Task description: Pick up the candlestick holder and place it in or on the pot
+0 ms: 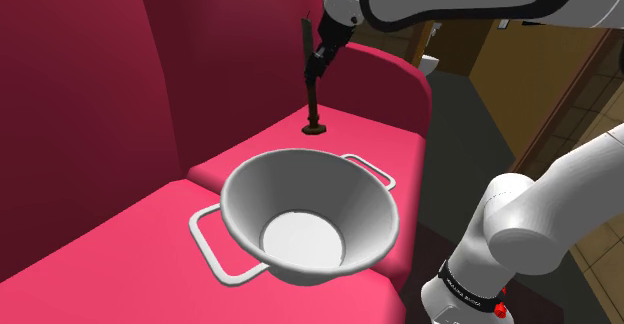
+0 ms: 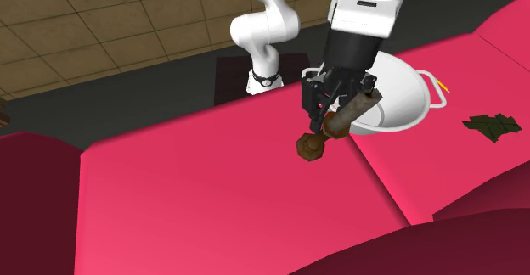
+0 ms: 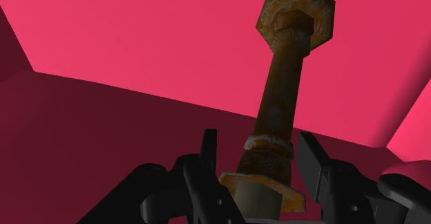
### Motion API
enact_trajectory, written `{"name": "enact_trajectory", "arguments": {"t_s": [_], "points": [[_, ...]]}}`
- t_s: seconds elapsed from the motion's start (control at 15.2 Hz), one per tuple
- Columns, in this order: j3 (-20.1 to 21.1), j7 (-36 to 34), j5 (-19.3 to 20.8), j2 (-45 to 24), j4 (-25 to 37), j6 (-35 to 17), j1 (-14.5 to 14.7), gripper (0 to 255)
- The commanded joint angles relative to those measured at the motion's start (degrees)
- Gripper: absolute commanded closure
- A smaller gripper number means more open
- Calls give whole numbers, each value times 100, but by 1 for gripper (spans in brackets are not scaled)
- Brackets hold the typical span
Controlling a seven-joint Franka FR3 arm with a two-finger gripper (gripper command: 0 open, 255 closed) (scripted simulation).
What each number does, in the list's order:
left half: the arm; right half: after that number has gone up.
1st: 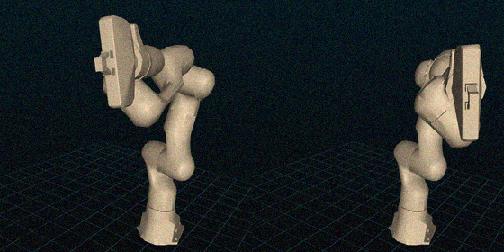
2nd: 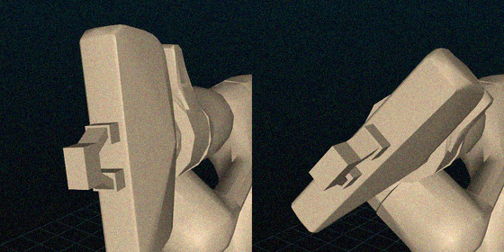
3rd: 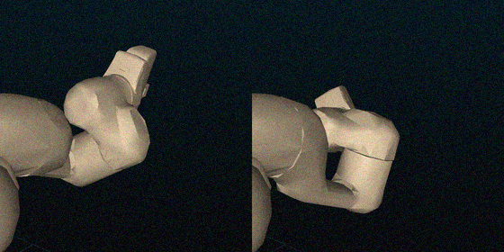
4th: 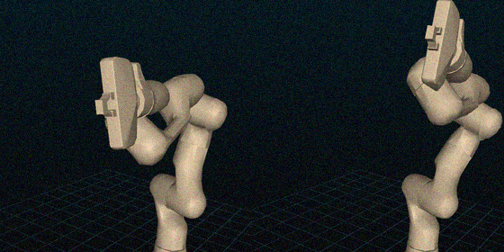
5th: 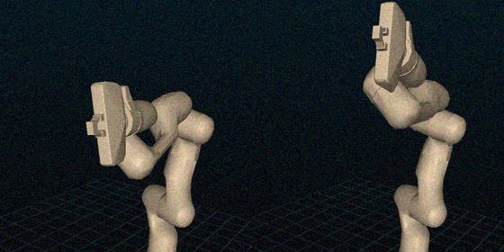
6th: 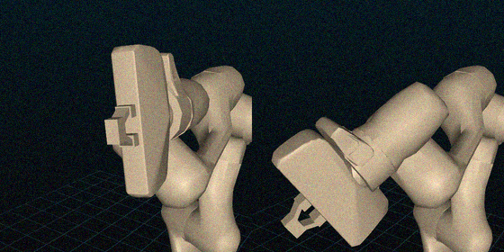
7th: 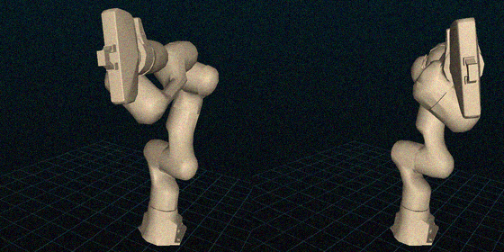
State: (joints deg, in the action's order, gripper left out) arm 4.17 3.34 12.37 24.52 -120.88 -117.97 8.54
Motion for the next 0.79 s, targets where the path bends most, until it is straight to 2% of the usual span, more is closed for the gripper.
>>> {"name": "enact_trajectory", "arguments": {"t_s": [0.0,0.73], "points": [[3,30,-14,-25,179,153,2,255],[19,194,-69,-225,1210,971,2,255]]}}
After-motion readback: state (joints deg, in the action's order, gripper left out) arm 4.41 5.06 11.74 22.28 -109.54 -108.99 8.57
